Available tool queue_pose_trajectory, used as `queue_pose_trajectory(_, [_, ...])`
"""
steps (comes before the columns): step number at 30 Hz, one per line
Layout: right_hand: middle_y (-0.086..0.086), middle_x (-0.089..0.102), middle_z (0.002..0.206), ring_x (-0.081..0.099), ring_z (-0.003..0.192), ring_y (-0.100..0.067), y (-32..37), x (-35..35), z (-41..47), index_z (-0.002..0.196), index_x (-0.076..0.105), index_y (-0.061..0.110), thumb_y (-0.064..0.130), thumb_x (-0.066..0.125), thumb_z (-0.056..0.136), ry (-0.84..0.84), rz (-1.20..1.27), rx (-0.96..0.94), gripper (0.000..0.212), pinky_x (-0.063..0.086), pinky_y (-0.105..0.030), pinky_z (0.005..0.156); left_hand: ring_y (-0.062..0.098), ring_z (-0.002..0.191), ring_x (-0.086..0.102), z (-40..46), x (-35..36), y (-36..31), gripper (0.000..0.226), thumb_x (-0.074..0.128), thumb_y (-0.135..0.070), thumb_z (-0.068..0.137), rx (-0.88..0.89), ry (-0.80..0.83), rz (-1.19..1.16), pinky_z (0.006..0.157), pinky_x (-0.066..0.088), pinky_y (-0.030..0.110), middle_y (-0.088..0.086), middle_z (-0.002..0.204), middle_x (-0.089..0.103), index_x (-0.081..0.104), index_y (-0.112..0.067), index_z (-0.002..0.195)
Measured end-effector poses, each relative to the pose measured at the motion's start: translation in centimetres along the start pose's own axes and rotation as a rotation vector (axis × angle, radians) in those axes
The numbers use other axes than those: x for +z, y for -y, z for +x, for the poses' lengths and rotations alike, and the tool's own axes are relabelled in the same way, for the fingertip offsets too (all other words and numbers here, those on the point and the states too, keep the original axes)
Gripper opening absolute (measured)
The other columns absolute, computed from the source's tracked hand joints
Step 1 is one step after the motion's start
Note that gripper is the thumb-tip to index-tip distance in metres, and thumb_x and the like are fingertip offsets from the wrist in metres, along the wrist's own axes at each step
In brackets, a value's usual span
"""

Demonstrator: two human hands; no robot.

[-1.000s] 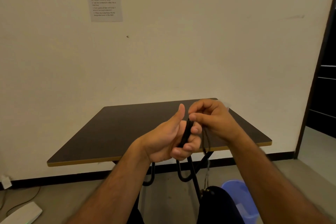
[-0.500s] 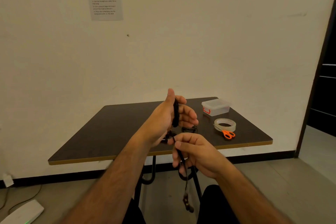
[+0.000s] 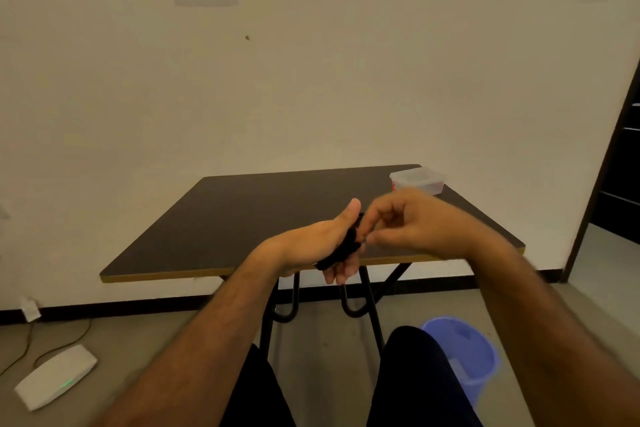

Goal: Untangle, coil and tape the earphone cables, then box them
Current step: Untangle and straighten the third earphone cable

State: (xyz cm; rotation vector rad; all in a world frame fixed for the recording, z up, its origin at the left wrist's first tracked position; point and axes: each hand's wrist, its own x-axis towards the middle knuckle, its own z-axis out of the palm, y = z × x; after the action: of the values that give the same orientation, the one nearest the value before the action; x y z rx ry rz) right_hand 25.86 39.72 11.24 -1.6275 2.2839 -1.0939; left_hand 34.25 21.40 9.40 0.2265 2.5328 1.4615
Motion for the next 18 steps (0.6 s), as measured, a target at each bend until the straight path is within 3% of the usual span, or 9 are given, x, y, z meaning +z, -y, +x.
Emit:
queue_pose_trajectory(3, [-0.011,0.072,0.082,0.069,0.076,-0.031,0.0,-1.2,0.4,0.097,0.072,0.011,0.010,0.072,0.087,-0.098,0.131,-0.112,0.011,0.058,-0.037,0.074,0.012,0.052,0.036,-0.1,1.3,0.3,0.068,0.005,-0.074,0.090,0.029,0.126,-0.326,0.053,0.033,0.024,-0.002,0.062,0.037,0.039,-0.016,0.078])
queue_pose_trajectory(6, [0.001,0.068,0.070,0.060,0.061,-0.015,-0.6,-0.8,0.9,0.090,0.074,0.015,0.015,0.074,0.084,-0.205,0.334,-0.208,0.006,0.049,-0.022,0.060,0.010,0.048,0.033,-0.2,1.9,0.0,0.066,0.011,-0.076,0.087,0.111,0.254,-0.573,0.048,0.029,0.022,-0.004,0.059,0.035,0.041,-0.017,0.077])
queue_pose_trajectory(9, [-0.017,0.067,0.076,0.057,0.068,-0.033,-2.0,0.6,1.4,0.088,0.076,0.017,0.034,0.079,0.080,-0.262,0.552,-0.234,0.019,0.048,-0.035,0.065,0.008,0.045,0.037,-0.4,2.2,-0.6,0.056,0.026,-0.069,0.090,0.177,0.312,-0.659,0.045,0.030,0.022,-0.004,0.057,0.039,0.046,-0.017,0.079])
queue_pose_trajectory(12, [-0.008,0.069,0.077,0.059,0.070,-0.025,-2.4,2.5,1.4,0.084,0.076,0.021,0.041,0.080,0.074,-0.298,0.752,-0.186,0.023,0.050,-0.032,0.068,0.006,0.042,0.037,-0.5,2.4,-1.2,0.043,0.036,-0.058,0.094,0.233,0.290,-0.766,0.043,0.031,0.018,-0.005,0.055,0.041,0.046,-0.019,0.077])
queue_pose_trajectory(15, [0.001,0.071,0.077,0.065,0.073,-0.012,-2.1,4.5,1.2,0.080,0.076,0.024,0.028,0.067,0.083,-0.326,0.861,-0.145,0.011,0.055,-0.025,0.068,0.007,0.043,0.038,-0.3,2.2,-1.6,0.045,0.030,-0.056,0.098,0.305,0.205,-0.807,0.044,0.035,0.018,-0.005,0.055,0.041,0.044,-0.018,0.077])
queue_pose_trajectory(18, [0.003,0.070,0.074,0.067,0.069,-0.009,-1.5,6.1,1.0,0.075,0.076,0.028,0.010,0.046,0.097,-0.317,0.862,-0.052,0.042,0.056,-0.025,0.064,0.010,0.046,0.042,-0.3,1.8,-1.9,0.047,0.028,-0.057,0.098,0.347,0.076,-0.814,0.047,0.039,0.021,-0.002,0.058,0.042,0.045,-0.017,0.078])
